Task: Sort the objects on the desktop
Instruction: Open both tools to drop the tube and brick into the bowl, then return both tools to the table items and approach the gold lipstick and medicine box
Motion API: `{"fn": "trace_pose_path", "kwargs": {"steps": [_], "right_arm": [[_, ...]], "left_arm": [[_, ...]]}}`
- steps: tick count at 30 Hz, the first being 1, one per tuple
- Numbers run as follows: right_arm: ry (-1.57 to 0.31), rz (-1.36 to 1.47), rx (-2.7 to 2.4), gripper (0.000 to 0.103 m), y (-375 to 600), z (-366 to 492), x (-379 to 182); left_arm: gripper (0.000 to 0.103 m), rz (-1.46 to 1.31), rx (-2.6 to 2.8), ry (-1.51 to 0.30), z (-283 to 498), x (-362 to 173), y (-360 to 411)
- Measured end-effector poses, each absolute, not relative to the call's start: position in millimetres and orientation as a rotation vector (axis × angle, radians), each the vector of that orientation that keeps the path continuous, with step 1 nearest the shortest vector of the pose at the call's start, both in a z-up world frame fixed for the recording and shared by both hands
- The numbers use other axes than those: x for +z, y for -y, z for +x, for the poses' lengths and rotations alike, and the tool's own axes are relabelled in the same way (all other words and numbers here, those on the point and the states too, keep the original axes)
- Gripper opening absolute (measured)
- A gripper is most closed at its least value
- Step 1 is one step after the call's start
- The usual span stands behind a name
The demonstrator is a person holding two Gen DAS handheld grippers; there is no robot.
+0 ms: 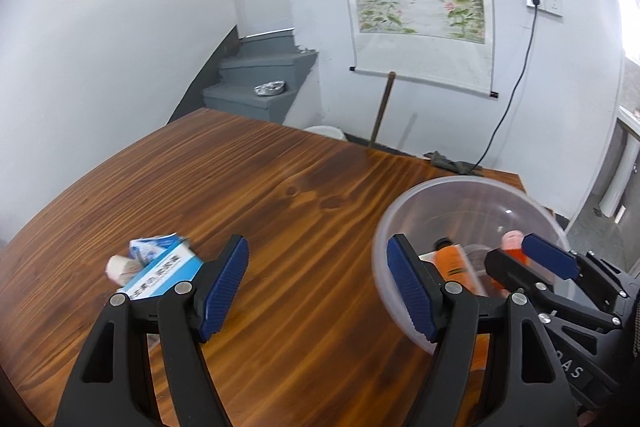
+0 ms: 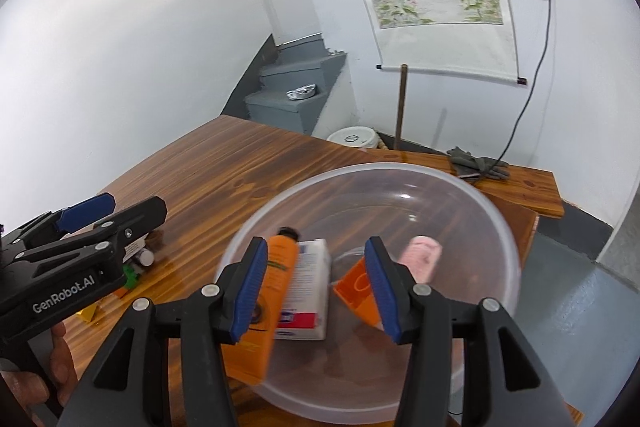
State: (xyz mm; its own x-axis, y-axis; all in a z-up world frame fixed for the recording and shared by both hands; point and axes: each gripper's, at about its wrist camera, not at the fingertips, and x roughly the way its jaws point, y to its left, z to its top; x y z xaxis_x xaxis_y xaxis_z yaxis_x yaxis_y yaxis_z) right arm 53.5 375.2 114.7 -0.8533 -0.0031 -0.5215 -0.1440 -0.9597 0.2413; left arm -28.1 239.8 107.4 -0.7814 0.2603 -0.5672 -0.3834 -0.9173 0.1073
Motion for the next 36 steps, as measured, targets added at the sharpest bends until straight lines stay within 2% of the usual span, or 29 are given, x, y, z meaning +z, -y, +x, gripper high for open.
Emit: {"fn": "trace_pose_path", "kwargs": {"steps": [12, 17, 22, 29, 31, 32, 33, 36], "right_arm": [[-0.376, -0.848, 2.992, 0.056, -331, 33, 130], [-0.364, -0.885, 3.039, 0.06, -307, 19, 131], [-0.362, -0.981, 3.096, 0.061, -282, 2, 125], [-0.338, -1.107, 3.176, 0.061, -246, -20, 118], [-0.348, -1.14, 3.197, 0.067, -238, -26, 118], [-0.361, -1.16, 3.207, 0.078, -236, -30, 118], [-0.377, -1.175, 3.218, 0.082, -232, -32, 118], [-0.376, -1.205, 3.243, 0.082, -223, -37, 118]], "left_arm": [[0.075, -0.864, 2.733, -0.291, -39, 107, -180], [0.075, -0.936, 2.779, -0.19, -57, 108, -131], [0.075, -1.008, 2.827, -0.068, -72, 110, -83], [0.075, -1.121, 2.878, -0.054, -92, 98, -41], [0.075, -1.156, 2.879, -0.026, -96, 92, -33], [0.075, -1.174, 2.871, -0.016, -99, 89, -31], [0.075, -1.189, 2.865, -0.011, -101, 86, -29], [0.075, -1.235, 2.848, 0.0, -108, 76, -27]]}}
